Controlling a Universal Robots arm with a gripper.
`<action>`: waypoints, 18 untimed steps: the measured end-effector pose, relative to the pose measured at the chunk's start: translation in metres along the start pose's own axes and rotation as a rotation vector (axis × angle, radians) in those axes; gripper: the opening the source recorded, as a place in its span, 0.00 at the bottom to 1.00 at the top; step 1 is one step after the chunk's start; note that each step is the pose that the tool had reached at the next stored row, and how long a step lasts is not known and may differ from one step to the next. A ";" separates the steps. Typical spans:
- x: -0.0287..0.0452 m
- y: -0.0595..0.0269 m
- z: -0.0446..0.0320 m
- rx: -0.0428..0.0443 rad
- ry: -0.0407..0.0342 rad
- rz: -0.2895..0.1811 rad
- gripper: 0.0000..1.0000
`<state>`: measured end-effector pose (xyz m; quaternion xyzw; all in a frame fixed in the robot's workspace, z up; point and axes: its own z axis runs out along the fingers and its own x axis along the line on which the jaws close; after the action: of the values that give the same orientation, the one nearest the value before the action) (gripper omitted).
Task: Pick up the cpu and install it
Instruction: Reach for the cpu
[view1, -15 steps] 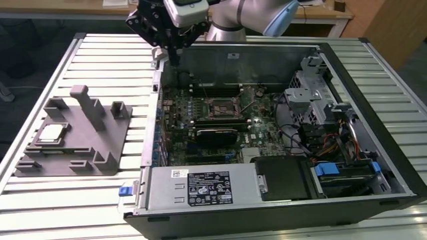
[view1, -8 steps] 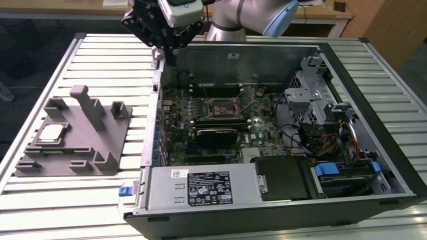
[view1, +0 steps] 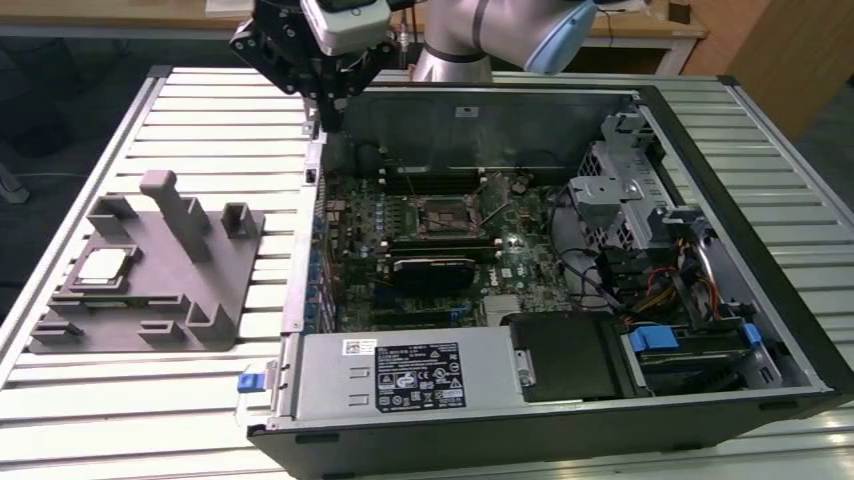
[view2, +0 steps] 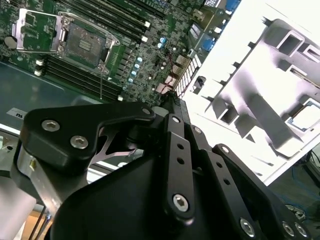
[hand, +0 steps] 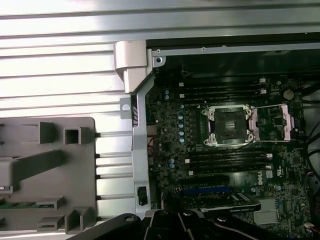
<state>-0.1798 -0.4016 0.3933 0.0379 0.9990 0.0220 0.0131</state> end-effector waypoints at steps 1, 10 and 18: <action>0.0011 -0.0001 0.0000 -0.0001 0.0000 0.000 0.11; 0.0093 -0.0013 -0.0003 0.0000 0.0000 0.000 0.11; 0.0162 -0.0024 -0.0005 0.0000 0.0000 0.000 0.11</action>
<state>-0.1962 -0.4028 0.3933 0.0379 0.9990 0.0220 0.0130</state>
